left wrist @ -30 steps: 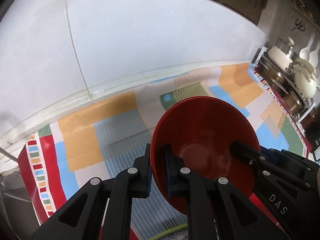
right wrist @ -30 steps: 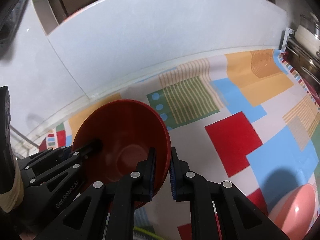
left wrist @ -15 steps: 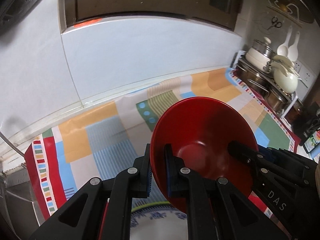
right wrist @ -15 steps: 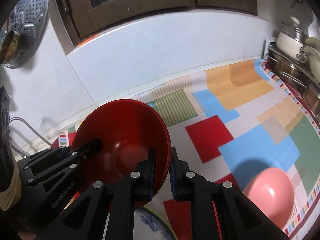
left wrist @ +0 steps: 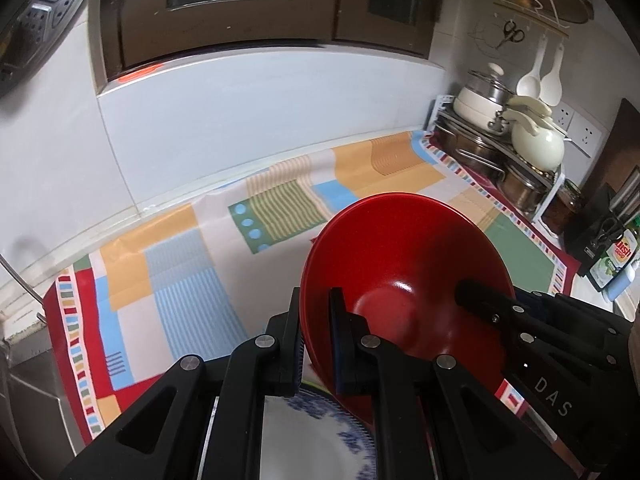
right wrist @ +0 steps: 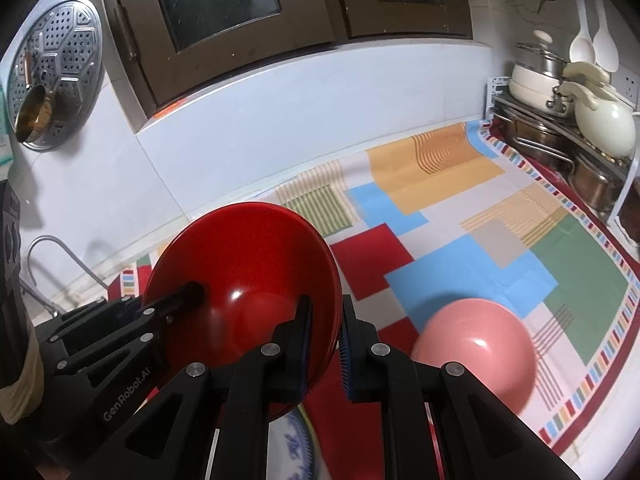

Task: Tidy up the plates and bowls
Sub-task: 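Carry the red bowl with both grippers over the pink bowl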

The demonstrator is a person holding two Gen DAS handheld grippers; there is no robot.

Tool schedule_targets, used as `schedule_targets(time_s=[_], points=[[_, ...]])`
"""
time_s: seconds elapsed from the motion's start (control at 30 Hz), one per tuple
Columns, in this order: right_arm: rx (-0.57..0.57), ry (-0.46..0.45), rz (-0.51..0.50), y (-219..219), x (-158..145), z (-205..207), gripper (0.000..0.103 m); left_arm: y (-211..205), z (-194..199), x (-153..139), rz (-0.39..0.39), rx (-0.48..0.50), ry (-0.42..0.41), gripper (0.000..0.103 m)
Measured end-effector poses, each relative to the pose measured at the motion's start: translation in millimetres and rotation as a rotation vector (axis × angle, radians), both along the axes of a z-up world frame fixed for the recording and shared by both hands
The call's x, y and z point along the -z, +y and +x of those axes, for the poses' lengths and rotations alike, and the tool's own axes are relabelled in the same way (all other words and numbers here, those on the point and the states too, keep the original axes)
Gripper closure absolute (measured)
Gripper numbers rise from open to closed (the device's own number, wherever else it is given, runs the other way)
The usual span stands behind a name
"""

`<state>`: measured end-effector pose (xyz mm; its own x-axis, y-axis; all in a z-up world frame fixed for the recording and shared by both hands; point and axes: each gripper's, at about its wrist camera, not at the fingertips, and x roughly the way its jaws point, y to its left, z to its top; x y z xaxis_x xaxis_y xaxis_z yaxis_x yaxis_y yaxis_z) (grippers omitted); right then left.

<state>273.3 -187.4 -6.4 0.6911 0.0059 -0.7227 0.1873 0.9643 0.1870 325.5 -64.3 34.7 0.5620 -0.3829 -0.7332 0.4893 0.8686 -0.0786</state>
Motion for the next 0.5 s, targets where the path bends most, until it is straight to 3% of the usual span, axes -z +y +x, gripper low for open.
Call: schedule_targets(time_s=[0.5], points=[[0.021, 0.012, -0.011, -75.9, 2.0, -33.5, 0.089, -78.4, -31.4, 9.6, -0.005, 0.029, 0.043, 0.09]])
